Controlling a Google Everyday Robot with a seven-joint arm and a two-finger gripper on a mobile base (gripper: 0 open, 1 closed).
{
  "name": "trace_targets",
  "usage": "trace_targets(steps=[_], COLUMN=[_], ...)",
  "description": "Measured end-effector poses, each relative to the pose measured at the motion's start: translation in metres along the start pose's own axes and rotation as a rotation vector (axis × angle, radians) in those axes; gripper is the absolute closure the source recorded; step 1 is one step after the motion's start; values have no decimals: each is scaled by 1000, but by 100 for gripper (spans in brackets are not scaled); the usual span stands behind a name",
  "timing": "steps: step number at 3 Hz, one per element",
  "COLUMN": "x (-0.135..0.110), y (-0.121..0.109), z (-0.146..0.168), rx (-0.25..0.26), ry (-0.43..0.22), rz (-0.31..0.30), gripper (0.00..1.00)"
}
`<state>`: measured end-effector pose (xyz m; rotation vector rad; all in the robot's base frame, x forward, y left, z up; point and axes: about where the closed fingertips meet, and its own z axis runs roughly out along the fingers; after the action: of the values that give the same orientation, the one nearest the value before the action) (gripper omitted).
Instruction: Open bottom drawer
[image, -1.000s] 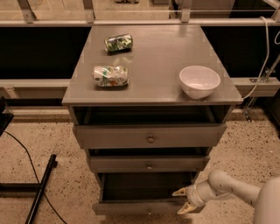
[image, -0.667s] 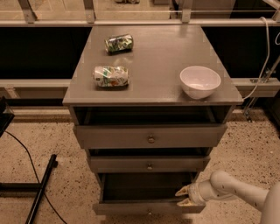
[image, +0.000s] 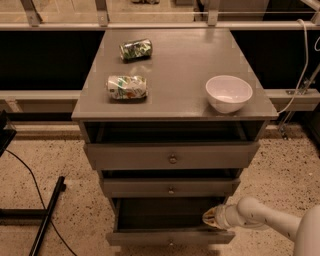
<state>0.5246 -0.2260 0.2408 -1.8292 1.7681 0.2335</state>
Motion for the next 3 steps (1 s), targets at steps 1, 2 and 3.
trace_targets(steps=[1,2,3], x=[17,31,43], y=[-9,-7,0], z=[20,40,60], rx=[20,19,1], ry=[39,42,18], rz=[31,68,106], gripper=[100,100,100])
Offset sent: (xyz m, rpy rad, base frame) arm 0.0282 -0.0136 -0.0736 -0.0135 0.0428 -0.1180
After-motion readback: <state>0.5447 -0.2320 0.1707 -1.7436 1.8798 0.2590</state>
